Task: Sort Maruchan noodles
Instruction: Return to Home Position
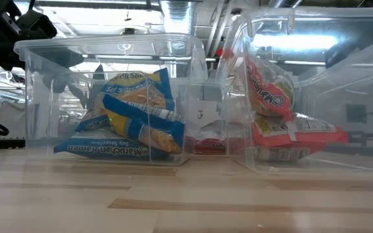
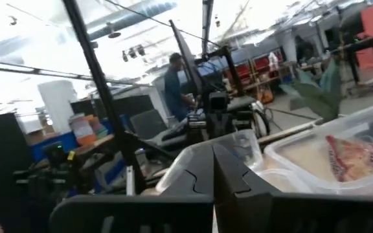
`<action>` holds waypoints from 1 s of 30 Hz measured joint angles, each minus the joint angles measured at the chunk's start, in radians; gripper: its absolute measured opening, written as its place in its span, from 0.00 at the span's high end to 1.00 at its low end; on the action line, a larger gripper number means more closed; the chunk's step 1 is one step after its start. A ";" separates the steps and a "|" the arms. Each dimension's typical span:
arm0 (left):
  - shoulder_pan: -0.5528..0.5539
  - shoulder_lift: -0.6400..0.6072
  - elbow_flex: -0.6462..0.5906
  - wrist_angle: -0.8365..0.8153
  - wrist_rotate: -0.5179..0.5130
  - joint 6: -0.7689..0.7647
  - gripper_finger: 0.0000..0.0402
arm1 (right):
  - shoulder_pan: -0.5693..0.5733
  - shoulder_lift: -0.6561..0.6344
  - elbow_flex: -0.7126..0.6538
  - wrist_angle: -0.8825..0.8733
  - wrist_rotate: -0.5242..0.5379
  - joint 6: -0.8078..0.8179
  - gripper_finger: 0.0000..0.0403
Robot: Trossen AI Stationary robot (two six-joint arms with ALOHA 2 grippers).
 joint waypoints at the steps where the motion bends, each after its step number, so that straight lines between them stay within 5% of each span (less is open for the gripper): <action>1: 0.000 0.000 0.000 0.000 0.000 0.000 1.00 | 0.008 -0.001 0.000 -0.008 0.005 -0.007 0.98; 8: 0.000 0.000 0.000 0.000 0.000 0.000 1.00 | 0.037 0.002 0.000 -0.222 0.091 -0.005 0.98; 30: 0.000 0.000 0.000 0.000 0.000 0.000 1.00 | 0.035 0.057 0.000 -0.238 0.070 -0.037 0.87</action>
